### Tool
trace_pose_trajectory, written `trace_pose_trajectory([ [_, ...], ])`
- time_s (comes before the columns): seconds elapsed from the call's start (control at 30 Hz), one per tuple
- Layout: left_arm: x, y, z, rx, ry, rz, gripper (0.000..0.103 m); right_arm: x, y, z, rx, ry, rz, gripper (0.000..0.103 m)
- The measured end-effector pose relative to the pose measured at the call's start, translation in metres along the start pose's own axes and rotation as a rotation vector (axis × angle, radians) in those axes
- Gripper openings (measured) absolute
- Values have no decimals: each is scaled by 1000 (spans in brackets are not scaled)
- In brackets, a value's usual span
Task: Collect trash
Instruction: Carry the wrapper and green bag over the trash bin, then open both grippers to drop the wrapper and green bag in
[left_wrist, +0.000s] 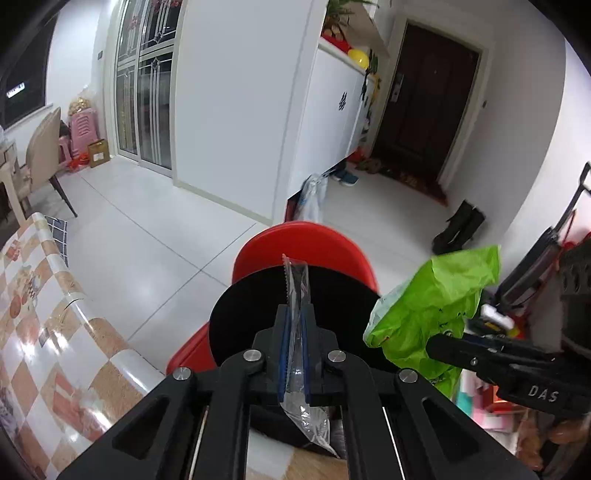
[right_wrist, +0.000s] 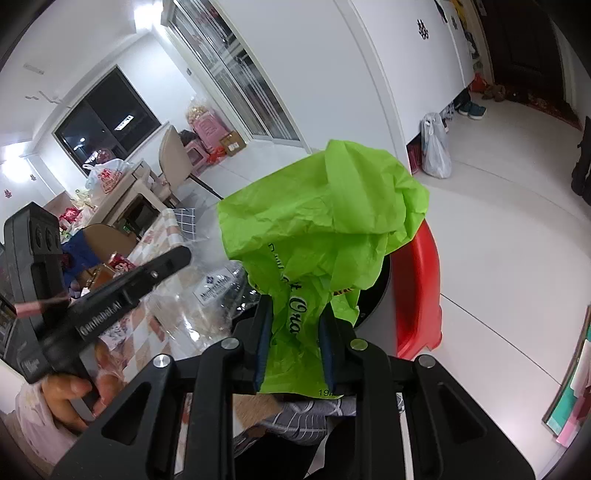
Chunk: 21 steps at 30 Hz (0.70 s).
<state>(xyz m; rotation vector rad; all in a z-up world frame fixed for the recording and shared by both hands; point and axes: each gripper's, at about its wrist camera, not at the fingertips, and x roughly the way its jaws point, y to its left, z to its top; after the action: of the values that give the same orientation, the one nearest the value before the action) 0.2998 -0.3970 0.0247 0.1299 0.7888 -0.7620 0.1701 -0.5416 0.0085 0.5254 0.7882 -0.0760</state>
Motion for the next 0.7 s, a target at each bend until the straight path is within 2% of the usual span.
trace_pose_trajectory([
  [0.13,21,1,-1,8,40,35,101,25,-3,7,8,35,3,31],
  [0.4,36,15,-5,-16,67,55,101,43,-8,18,28,34,-5,59],
  [0.7,28,9,-4,5,50,95,102,14,-24,4,63,14,-11,61],
])
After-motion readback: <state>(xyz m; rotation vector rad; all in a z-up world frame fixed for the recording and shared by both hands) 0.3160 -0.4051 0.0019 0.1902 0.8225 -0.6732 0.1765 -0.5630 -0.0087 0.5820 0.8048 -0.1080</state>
